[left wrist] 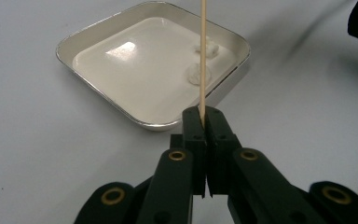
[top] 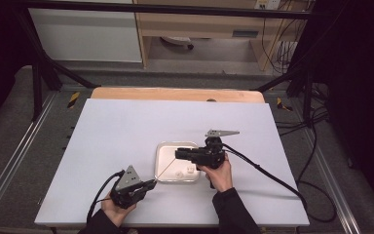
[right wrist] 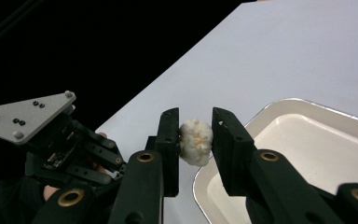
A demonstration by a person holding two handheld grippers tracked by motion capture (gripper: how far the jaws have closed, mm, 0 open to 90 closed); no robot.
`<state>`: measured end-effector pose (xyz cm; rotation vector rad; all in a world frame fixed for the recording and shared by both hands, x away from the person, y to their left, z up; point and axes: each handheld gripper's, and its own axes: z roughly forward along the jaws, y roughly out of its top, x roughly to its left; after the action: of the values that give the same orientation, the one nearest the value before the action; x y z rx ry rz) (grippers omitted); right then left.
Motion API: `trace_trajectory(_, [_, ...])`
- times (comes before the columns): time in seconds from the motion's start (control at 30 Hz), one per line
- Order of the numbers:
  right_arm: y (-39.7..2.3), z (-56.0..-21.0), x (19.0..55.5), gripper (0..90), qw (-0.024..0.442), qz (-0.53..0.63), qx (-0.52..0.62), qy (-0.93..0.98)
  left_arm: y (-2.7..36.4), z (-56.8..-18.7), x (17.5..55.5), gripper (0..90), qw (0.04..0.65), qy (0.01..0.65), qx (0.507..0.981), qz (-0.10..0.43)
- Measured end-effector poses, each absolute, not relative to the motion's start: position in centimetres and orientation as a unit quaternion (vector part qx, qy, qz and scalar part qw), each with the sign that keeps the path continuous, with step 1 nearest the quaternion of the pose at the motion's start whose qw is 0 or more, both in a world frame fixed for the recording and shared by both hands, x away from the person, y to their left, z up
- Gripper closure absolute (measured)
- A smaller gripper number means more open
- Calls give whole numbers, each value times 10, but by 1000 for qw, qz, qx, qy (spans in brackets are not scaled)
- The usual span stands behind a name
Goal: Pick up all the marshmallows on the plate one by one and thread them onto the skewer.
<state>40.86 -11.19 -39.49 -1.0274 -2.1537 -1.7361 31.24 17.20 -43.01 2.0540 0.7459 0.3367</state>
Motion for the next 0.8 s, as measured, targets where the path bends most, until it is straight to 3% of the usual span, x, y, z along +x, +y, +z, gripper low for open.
trace_trajectory(0.8, [-89, -427, 393, 738, 116, -564, -349, -739, 150, -434, 323, 885, 449, 325, 823, 122])
